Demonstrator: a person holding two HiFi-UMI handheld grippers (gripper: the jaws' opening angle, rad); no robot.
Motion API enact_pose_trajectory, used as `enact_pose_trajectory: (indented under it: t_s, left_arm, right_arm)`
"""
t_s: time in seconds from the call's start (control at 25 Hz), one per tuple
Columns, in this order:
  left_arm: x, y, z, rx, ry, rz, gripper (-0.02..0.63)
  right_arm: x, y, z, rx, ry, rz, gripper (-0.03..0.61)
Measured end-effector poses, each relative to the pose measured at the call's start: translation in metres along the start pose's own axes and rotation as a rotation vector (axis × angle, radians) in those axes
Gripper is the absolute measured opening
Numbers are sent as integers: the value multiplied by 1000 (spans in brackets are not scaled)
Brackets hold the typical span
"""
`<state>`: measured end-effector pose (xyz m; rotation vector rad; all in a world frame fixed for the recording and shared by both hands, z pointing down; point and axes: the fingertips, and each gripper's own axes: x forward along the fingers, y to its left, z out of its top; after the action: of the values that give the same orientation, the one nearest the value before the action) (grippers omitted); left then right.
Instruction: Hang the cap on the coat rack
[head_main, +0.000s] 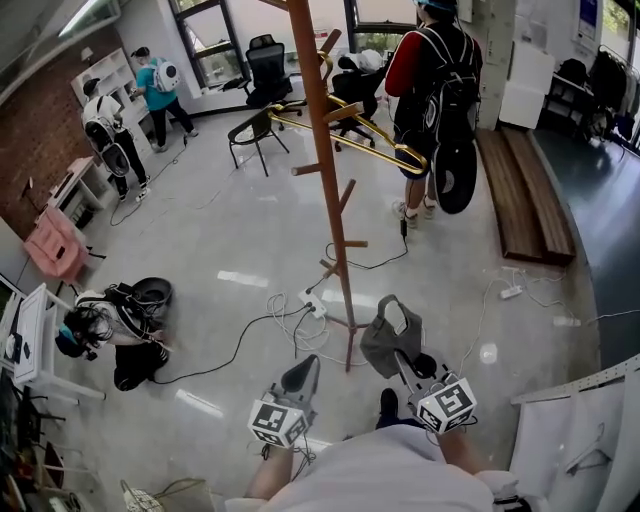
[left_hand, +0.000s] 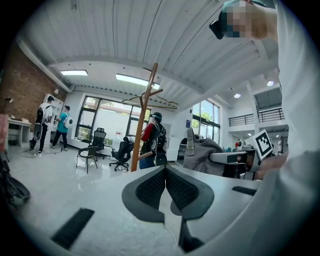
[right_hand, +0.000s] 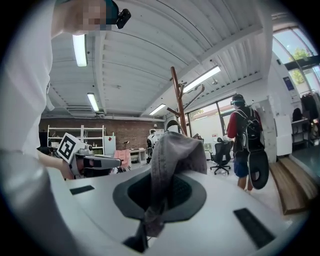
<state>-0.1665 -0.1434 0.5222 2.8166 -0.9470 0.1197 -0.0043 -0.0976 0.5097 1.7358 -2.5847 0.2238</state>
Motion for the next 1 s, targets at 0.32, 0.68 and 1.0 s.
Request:
enact_pose_trajectory:
  t_s: [0.32, 0.68, 1.0]
  left_arm:
    - [73, 19, 26, 8, -25, 71, 11]
    - [139, 11, 28, 25, -19, 133, 11]
    - [151, 13, 37, 25, -41, 175, 11]
  right_arm:
    - [47, -65, 12, -3, 18, 82, 20]
    - [77, -119, 17, -14, 17, 200, 20]
    - [86, -132, 25, -16, 11, 235, 20]
